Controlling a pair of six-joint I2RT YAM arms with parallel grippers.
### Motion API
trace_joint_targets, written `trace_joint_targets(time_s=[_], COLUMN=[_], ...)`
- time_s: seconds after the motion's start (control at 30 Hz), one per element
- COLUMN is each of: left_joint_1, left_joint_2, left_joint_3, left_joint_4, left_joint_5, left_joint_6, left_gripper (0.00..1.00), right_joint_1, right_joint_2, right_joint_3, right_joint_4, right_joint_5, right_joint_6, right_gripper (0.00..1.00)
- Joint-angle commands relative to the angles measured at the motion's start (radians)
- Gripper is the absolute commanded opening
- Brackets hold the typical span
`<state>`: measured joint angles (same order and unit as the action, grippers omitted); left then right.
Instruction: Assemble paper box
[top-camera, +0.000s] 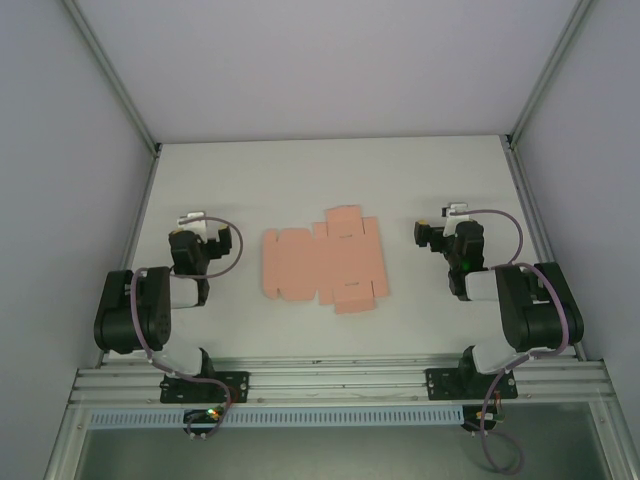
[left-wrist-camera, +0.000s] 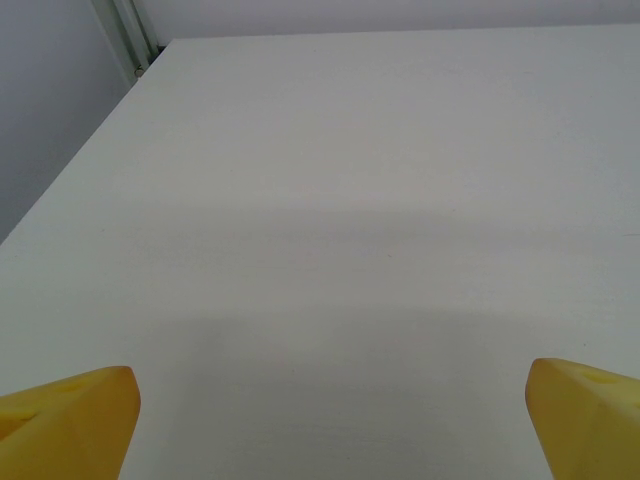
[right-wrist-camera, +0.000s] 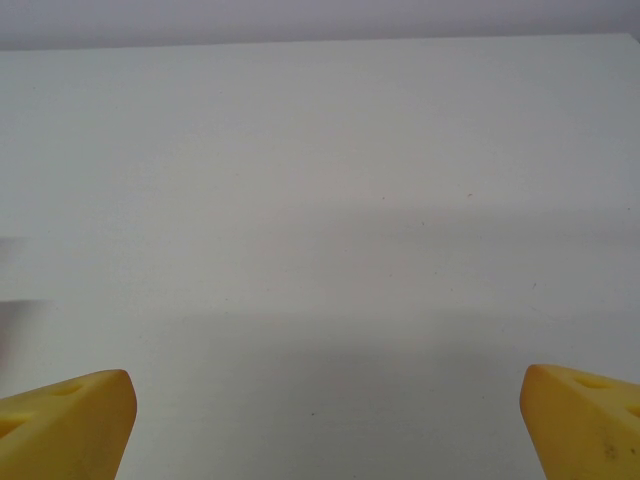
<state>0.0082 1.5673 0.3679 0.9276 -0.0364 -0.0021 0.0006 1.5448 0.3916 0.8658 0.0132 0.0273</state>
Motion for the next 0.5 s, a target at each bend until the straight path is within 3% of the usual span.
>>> trace_joint_targets(time_s=[0.0,0.47], left_joint_1=[0.005,0.002], left_joint_2=[-0.001,-0.003], left_joint_3=[0.023,0.022], left_joint_4=[0.001,0.007], left_joint_5=[0.015,0.010], left_joint_6=[0.024,0.024], left_gripper=[1.00,1.00], right_joint_1=[-0.004,-0.002], right_joint_2=[-0.002,-0.002], right_joint_3=[0.015,0.013], right_joint_4=[0.027,0.029], right_joint_5=[-0.019,-0.018], right_joint_6=[0.008,0.006], right_gripper=[1.00,1.00])
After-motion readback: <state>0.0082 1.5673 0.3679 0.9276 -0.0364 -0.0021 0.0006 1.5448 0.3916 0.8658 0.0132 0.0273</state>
